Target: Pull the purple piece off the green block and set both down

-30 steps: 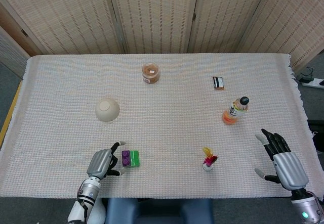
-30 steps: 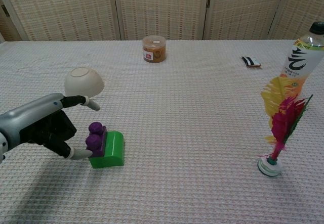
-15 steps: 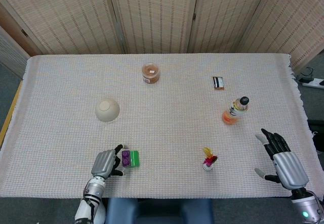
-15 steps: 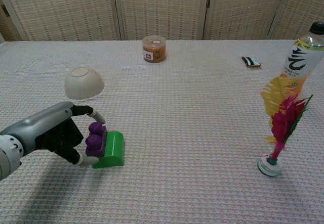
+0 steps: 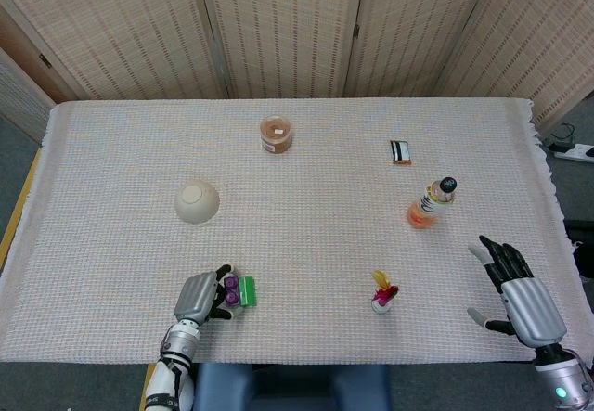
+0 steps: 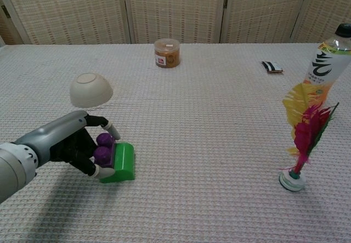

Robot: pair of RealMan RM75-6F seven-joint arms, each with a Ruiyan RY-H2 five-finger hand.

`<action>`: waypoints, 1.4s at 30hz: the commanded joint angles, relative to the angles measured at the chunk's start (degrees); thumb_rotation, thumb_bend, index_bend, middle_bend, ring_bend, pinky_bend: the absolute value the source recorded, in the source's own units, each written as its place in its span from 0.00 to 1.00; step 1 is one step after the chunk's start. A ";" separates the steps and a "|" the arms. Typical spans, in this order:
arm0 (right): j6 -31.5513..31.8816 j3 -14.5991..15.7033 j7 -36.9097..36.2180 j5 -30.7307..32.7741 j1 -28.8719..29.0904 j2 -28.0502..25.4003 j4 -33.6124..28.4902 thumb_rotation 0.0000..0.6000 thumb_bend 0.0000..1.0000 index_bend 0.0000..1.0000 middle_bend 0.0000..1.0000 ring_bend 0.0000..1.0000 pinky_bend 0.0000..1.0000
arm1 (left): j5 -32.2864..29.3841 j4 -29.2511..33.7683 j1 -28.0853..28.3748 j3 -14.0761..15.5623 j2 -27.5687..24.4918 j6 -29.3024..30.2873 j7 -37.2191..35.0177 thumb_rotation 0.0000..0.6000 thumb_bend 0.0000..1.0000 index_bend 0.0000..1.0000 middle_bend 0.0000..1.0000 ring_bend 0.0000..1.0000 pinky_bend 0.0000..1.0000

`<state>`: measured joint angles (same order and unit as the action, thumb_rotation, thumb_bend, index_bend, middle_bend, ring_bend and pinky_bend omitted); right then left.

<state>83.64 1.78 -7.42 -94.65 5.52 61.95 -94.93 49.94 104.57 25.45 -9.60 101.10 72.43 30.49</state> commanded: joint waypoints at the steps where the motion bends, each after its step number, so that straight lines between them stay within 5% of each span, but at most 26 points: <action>1: 0.02 -0.01 0.03 0.01 0.00 0.03 -0.01 1.00 0.24 0.00 0.00 0.00 0.00 | -0.43 -0.15 0.22 -0.09 -0.17 -0.14 -0.06 1.00 0.23 0.38 1.00 1.00 1.00; 30: -1.25 0.54 0.26 -0.87 0.73 0.68 0.31 1.00 0.24 0.00 0.00 0.00 0.00 | 3.24 2.15 0.36 1.72 -3.78 1.43 -1.24 1.00 0.24 0.68 1.00 1.00 1.00; 42: -6.66 4.46 -30.34 -13.90 11.80 0.64 1.13 1.00 0.24 0.00 0.00 0.00 0.00 | 1.67 9.17 0.39 0.15 -9.55 2.26 -0.98 1.00 0.24 0.68 1.00 1.00 1.00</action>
<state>78.65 4.85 -28.62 -103.69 12.63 62.83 -93.51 51.73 113.31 25.69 -9.05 91.91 74.35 29.24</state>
